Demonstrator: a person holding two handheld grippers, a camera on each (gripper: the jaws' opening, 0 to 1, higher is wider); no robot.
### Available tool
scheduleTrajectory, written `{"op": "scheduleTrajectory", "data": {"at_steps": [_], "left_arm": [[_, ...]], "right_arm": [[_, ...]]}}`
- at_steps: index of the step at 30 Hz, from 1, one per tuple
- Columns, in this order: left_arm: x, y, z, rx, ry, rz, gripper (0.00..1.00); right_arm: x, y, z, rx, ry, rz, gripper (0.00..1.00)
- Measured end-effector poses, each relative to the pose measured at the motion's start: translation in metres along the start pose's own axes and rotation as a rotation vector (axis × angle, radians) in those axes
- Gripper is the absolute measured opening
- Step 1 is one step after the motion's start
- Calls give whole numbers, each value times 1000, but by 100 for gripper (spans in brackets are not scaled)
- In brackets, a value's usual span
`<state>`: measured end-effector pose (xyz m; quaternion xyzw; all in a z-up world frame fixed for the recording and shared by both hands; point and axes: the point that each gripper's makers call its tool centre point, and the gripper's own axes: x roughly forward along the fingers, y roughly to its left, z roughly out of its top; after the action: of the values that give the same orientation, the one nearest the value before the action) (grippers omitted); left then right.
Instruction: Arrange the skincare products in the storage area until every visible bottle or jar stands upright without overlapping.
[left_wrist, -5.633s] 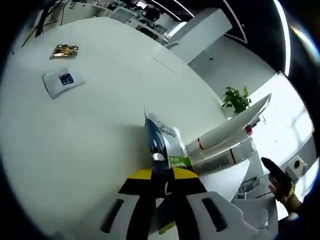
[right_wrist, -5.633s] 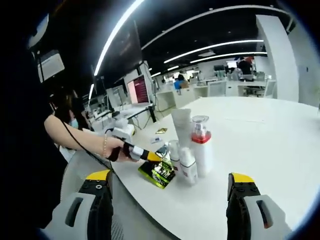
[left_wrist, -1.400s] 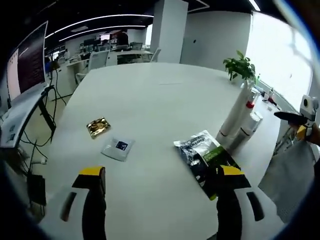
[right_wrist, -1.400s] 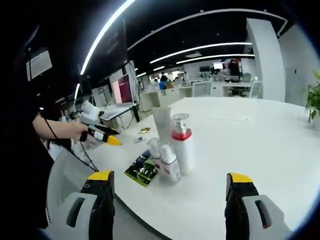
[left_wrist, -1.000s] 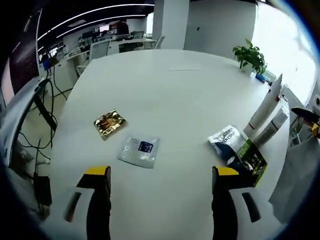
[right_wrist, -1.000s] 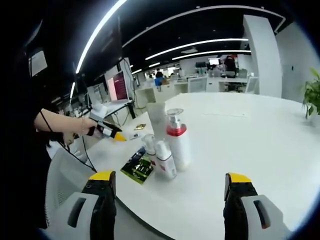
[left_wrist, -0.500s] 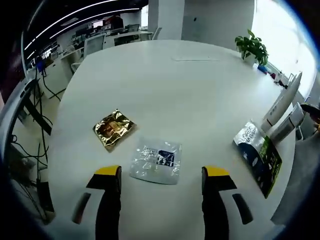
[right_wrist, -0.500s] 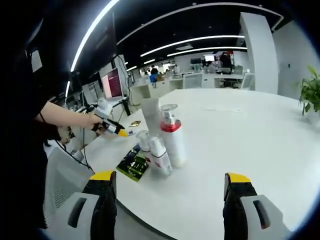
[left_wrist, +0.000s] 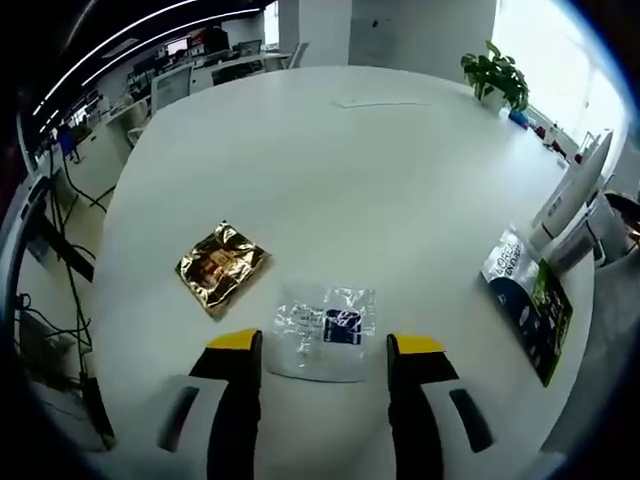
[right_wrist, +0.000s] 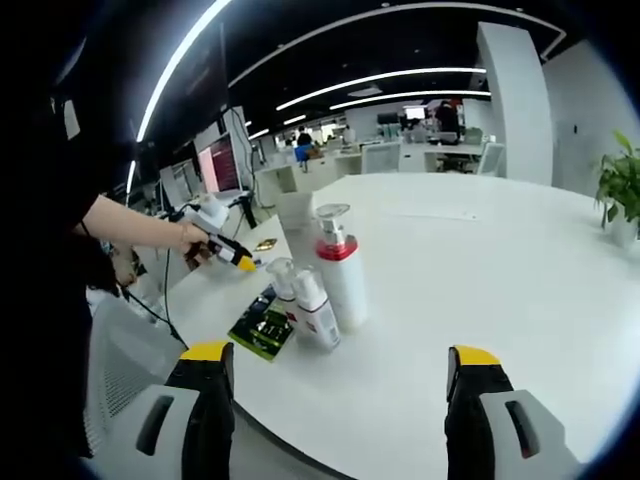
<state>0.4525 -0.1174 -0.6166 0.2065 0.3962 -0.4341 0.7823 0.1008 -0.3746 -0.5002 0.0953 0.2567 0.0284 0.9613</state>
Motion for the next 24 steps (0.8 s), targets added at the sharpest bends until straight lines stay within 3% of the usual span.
{"op": "scheduleTrajectory", "data": {"at_steps": [1, 8, 13, 18, 22, 24], "left_arm": [[-1, 0, 0, 8, -7, 4, 38], [-2, -3, 0, 48, -7, 8, 37], [-11, -20, 5, 143, -12, -23, 37], [-30, -50, 13, 303, -25, -133, 37], [-44, -83, 0, 443, 4, -246, 37], [-46, -88, -9, 474, 25, -284, 37]], "right_arm": [[0, 0, 0, -1, 1, 0, 90], [1, -1, -2, -6, 8, 2, 90], [1, 0, -2, -7, 6, 5, 89], [1, 1, -1, -12, -2, 13, 89], [0, 4, 1, -19, -8, 22, 89], [0, 5, 2, -22, -10, 25, 89]]}}
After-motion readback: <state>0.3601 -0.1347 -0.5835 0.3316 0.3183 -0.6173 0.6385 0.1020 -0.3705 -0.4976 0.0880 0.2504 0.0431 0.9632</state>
